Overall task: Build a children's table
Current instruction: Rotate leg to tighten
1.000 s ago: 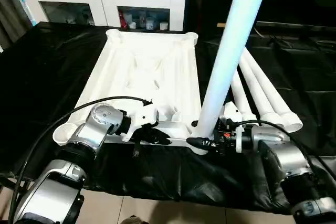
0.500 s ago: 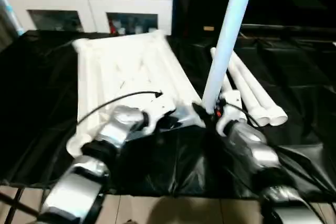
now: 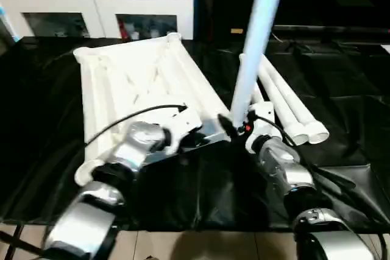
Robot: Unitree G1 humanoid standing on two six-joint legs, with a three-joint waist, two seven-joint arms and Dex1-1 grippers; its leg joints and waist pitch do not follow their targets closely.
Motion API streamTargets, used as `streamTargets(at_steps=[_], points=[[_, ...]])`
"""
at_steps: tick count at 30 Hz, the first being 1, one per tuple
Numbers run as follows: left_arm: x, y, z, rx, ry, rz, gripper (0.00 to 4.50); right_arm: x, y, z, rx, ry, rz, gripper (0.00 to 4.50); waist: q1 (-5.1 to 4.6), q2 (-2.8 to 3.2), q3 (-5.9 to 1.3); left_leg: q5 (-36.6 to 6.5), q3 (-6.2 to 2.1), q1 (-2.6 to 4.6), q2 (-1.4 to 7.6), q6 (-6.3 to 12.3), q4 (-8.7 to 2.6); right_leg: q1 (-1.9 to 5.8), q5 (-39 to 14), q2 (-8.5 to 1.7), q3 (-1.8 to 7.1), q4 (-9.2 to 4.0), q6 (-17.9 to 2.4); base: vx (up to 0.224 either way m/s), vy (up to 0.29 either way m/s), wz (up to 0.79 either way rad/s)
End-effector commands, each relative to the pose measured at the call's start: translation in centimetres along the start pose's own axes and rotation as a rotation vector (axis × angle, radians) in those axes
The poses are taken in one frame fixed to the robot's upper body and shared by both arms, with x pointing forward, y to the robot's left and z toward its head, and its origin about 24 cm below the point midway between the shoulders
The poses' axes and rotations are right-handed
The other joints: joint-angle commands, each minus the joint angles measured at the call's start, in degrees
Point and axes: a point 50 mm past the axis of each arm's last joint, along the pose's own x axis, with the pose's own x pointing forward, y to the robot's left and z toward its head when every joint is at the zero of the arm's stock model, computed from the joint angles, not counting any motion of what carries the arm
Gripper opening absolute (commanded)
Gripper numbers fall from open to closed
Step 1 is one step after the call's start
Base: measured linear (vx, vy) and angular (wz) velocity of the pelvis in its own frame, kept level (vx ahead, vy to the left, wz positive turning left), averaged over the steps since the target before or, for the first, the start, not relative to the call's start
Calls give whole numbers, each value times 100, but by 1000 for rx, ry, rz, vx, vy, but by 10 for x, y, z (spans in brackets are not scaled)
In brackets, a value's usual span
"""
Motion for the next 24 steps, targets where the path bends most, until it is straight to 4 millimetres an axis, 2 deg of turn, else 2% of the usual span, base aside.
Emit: streamTargets(at_steps=[1,4,6,8,10,13,14,17,24], points=[[3,-12,-1,29,-31,-121,0,-3,15,-3,-22,44,214,392,73,-27,-331,-812,-267,-2,584,519,-362,249,-1084,-751,473,-365,-1024,0,0,0],[-4,-13,-5,38,-28,-165,0,-13,15,0,-52,61,324,392,162,-35,-381,-398,-254,-32,585,822,-307,248,-277,-749,461,-256,-1115,0,0,0],[-9,-13,-6,43,-23,-189,0,-20,16,0,-70,83,395,392,214,-34,-374,-361,-251,-29,587,858,-301,223,-253,-747,452,-254,-1121,0,0,0],[-16,-13,-10,48,-3,-237,0,-32,16,-1,-116,141,501,392,246,-33,-354,-528,-243,-24,585,810,-303,213,-608,-741,448,-302,-1035,0,0,0],[-20,-13,-12,52,12,-270,0,-39,16,-2,-134,182,556,359,269,-32,-342,-665,-257,-8,602,696,-324,205,-946,-733,446,-331,-953,0,0,0],[-24,-11,-11,61,17,-298,0,-45,18,-1,-130,219,623,347,290,-31,-324,-821,-260,15,611,562,-342,187,-1292,-741,454,-375,-898,0,0,0],[-25,-11,-11,63,17,-304,0,-46,18,-1,-129,224,636,323,327,-29,-327,-838,-255,41,618,513,-343,172,-1365,-746,468,-385,-867,0,0,0],[-26,-11,-10,64,20,-324,0,-47,21,-2,-131,237,661,317,338,-22,-334,-798,-259,28,618,449,-344,180,-1296,-759,469,-375,-889,0,0,0],[-25,-7,-10,37,22,-275,0,-41,25,-4,-96,198,596,281,334,-29,-349,-660,-267,-8,609,472,-331,202,-1044,-764,457,-337,-934,0,0,0]])
